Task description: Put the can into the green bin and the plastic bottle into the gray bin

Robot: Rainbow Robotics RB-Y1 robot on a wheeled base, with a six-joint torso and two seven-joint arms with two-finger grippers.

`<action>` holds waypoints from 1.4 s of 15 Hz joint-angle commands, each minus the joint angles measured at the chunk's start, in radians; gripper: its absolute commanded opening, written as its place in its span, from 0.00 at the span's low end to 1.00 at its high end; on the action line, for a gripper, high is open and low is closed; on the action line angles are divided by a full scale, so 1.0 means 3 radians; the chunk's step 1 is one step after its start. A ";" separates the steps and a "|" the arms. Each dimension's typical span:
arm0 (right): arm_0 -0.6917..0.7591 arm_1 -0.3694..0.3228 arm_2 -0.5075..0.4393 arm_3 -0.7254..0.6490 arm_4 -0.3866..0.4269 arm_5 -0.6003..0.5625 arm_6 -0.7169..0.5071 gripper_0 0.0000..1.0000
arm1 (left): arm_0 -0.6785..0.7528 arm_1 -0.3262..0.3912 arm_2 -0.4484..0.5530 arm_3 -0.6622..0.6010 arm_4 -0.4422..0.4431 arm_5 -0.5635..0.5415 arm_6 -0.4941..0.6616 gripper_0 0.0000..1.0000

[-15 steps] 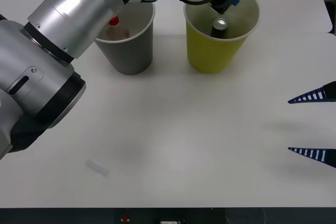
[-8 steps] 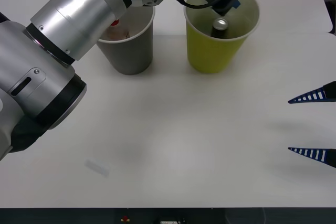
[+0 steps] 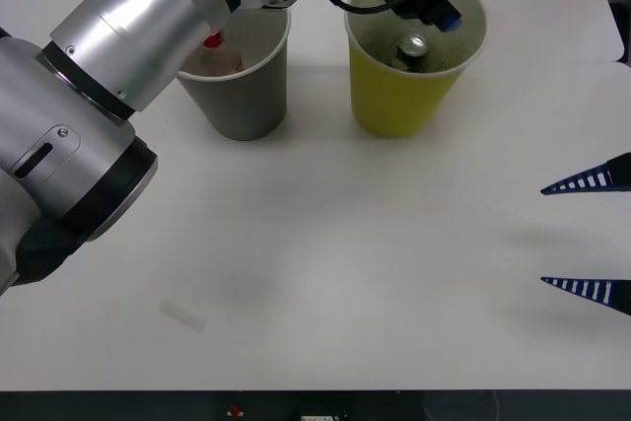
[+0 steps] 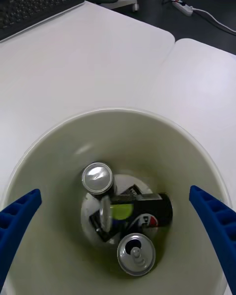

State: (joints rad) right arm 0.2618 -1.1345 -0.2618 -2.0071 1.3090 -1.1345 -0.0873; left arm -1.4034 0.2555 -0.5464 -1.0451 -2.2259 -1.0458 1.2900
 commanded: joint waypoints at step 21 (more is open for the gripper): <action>0.0000 0.0000 0.0000 0.0000 0.0000 0.0000 0.0000 1.00 | 0.2443 0.1787 0.1683 -0.3133 0.1667 -0.0773 -0.0864 1.00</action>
State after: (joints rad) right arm 0.2618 -1.1345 -0.2618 -2.0071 1.3090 -1.1345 -0.0873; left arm -0.7147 0.7630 -0.0566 -1.9423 -1.7425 -1.2890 1.0347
